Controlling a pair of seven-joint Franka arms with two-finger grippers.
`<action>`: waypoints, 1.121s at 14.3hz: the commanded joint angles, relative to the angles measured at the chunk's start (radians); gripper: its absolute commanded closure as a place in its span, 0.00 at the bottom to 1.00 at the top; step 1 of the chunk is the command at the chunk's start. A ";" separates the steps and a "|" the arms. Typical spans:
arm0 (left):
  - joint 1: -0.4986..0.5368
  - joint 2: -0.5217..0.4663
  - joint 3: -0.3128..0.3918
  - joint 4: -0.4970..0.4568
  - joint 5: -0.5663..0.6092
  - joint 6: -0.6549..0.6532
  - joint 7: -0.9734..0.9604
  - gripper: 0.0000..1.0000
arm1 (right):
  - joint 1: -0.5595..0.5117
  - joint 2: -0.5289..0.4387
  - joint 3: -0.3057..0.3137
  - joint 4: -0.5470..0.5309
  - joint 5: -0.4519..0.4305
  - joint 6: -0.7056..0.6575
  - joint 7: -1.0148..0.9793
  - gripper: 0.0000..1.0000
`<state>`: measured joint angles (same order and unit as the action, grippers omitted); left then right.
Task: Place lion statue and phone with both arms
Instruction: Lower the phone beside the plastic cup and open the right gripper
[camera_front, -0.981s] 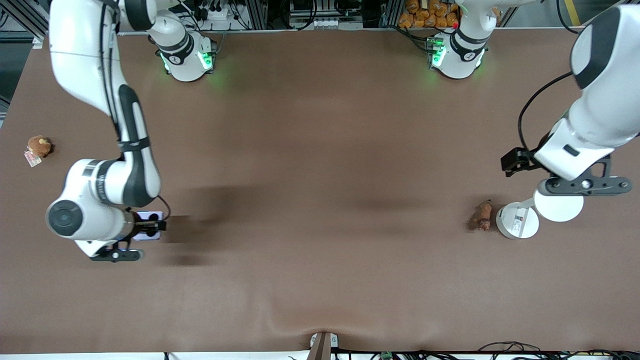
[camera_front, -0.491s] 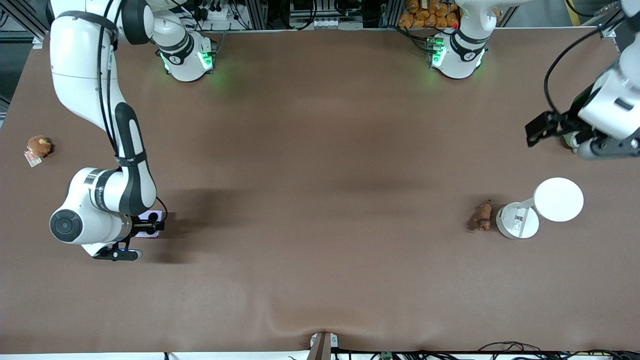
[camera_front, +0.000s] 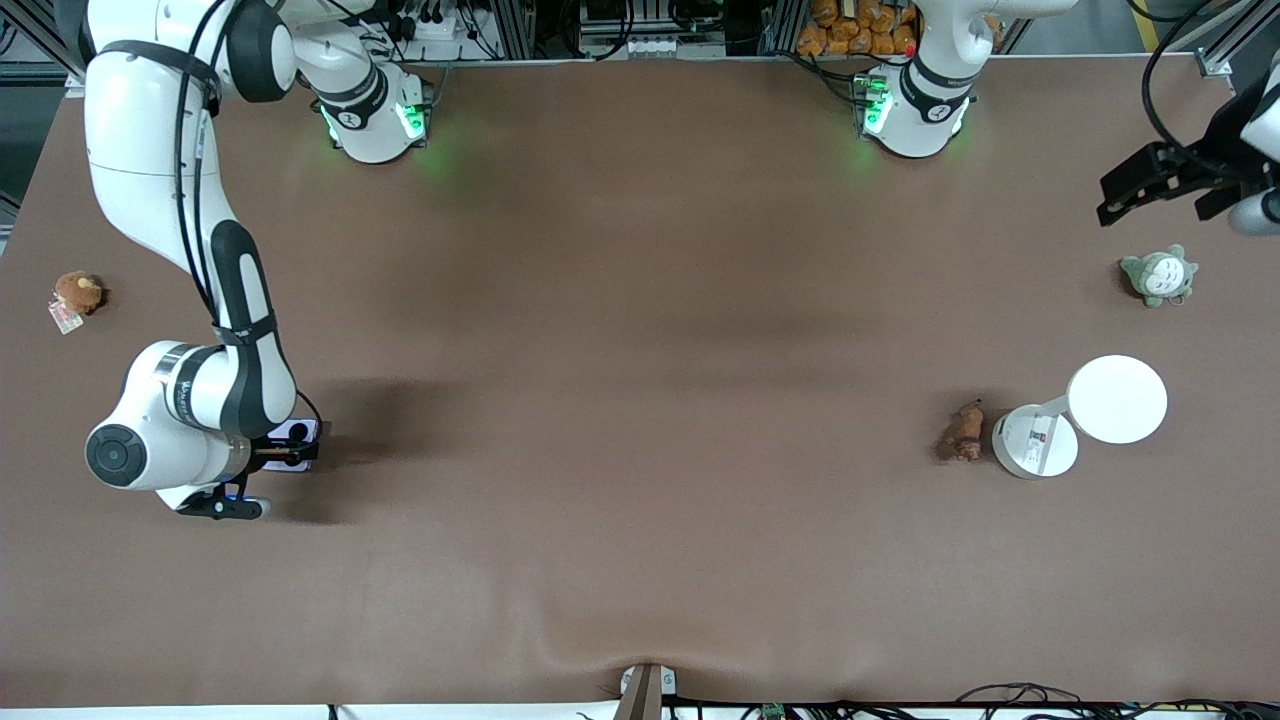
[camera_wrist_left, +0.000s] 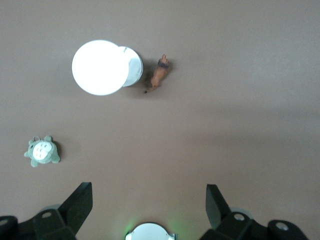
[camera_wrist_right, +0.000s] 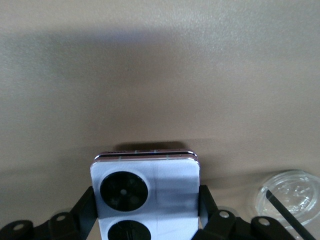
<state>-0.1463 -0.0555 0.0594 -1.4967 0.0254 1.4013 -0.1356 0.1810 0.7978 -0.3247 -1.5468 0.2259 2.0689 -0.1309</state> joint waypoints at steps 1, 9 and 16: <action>-0.010 -0.047 0.011 -0.037 -0.015 -0.021 0.011 0.00 | -0.018 0.000 0.016 -0.019 0.023 0.023 -0.019 0.42; -0.004 -0.049 0.002 -0.037 -0.013 -0.036 0.010 0.00 | -0.017 -0.009 0.015 -0.019 0.023 0.037 -0.018 0.00; -0.015 -0.043 0.002 -0.033 -0.015 -0.033 0.011 0.00 | 0.001 -0.139 0.009 0.093 0.006 0.001 -0.019 0.00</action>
<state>-0.1498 -0.0816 0.0577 -1.5208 0.0250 1.3709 -0.1356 0.1817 0.7427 -0.3205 -1.4519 0.2285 2.1053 -0.1336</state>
